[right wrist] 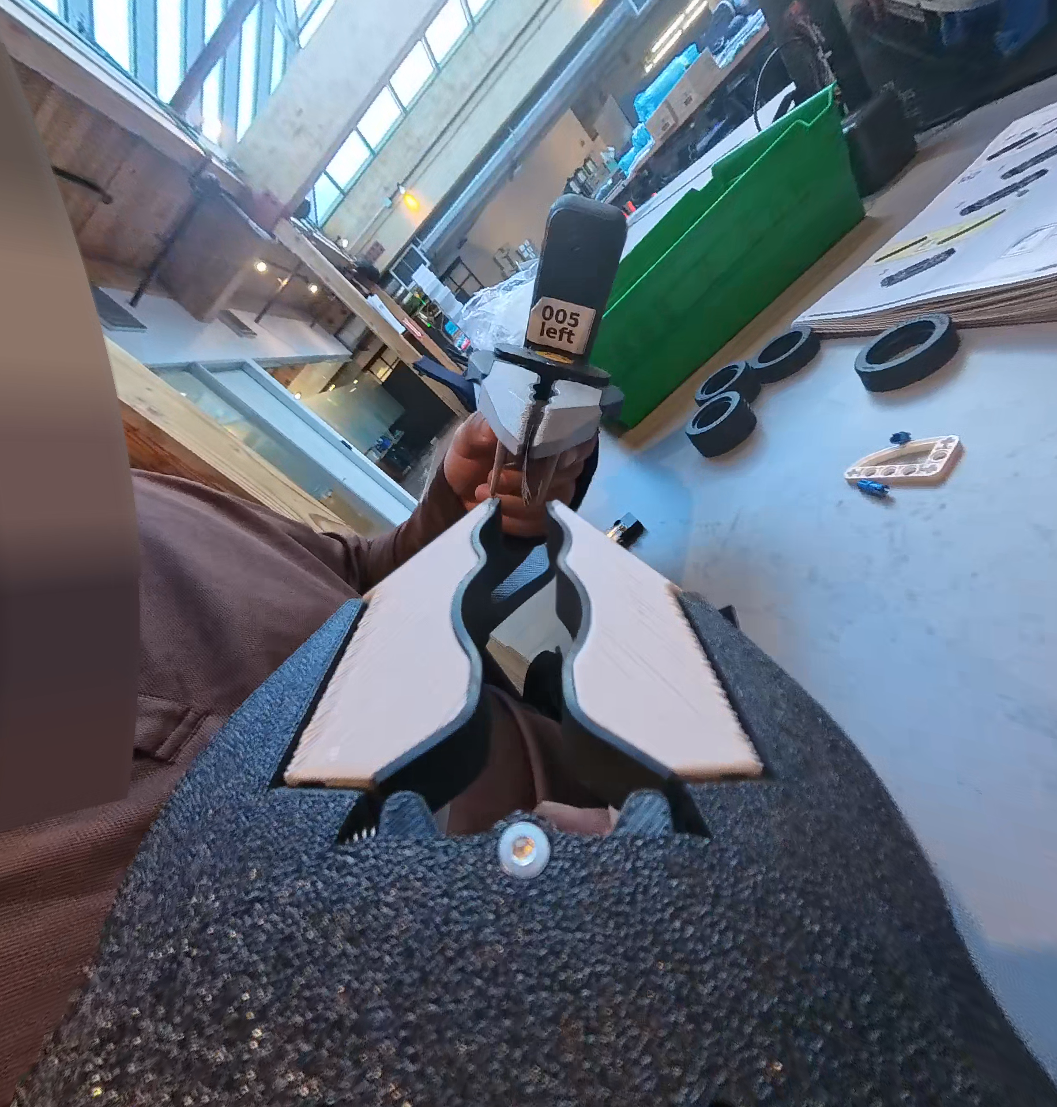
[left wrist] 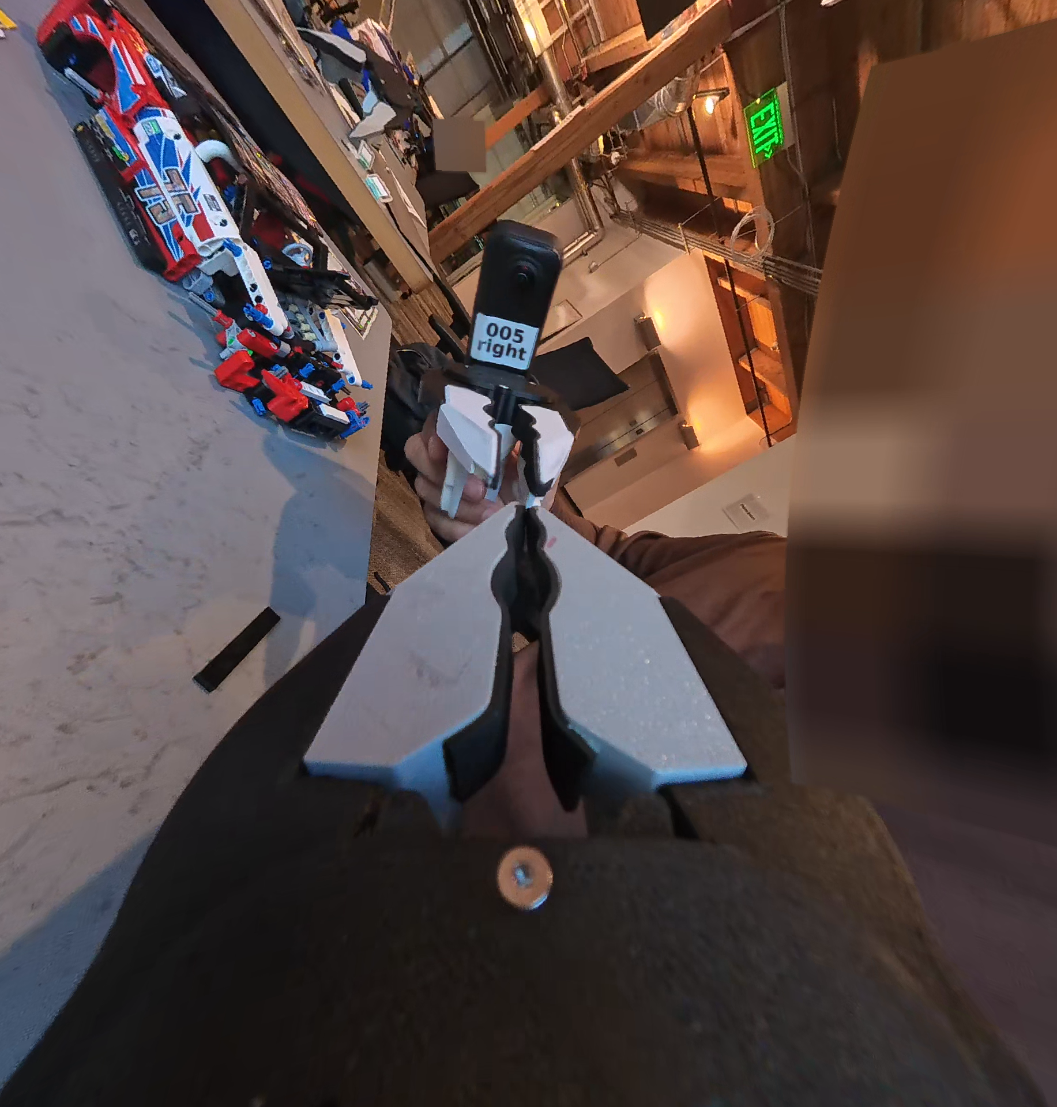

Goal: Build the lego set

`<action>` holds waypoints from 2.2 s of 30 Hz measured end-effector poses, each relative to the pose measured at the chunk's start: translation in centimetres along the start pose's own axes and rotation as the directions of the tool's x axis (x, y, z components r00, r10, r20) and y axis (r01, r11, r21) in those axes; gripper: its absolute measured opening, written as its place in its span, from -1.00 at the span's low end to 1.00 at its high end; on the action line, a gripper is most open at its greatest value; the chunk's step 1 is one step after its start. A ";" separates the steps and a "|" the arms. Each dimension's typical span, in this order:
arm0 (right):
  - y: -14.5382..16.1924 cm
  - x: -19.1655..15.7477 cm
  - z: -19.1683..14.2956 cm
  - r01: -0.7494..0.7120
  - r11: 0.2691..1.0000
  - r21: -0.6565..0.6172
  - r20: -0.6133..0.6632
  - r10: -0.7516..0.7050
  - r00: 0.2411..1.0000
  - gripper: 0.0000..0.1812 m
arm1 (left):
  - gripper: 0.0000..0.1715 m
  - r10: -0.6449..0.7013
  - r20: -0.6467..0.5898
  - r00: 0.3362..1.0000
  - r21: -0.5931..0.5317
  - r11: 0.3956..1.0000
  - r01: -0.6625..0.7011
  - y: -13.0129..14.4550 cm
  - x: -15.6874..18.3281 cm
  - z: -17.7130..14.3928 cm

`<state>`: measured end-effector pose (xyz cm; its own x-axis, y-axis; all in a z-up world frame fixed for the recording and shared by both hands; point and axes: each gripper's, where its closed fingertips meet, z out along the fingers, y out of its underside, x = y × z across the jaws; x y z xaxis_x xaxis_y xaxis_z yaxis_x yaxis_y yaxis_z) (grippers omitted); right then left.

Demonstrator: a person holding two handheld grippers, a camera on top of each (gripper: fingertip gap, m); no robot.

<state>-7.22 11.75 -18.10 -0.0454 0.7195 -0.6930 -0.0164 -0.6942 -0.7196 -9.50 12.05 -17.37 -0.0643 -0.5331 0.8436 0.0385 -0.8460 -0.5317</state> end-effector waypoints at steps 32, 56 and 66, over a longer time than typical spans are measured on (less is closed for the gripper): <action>2.1 2.7 -2.5 -0.144 0.988 -0.052 -0.146 0.135 0.980 -1.00 | -0.21 0.723 0.331 0.606 -0.613 0.653 -0.444 3.0 -7.7 -3.9; 8.6 2.6 -6.6 -0.384 0.923 -0.010 -0.286 0.365 0.886 -1.00 | -0.94 0.769 -0.073 0.635 -0.825 0.312 -0.472 9.7 -10.2 4.1; 9.1 3.3 -5.9 -0.462 0.884 0.065 -0.264 0.462 0.847 -1.00 | -0.71 0.762 -0.087 0.642 -0.811 0.319 -0.490 9.4 -10.0 2.7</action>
<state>-1.61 7.97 -27.21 0.2177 0.2940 -0.9307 -0.0589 -0.9479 -0.3132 -5.80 9.41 -30.59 -0.0992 -0.9866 0.1299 -0.7652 -0.0078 -0.6437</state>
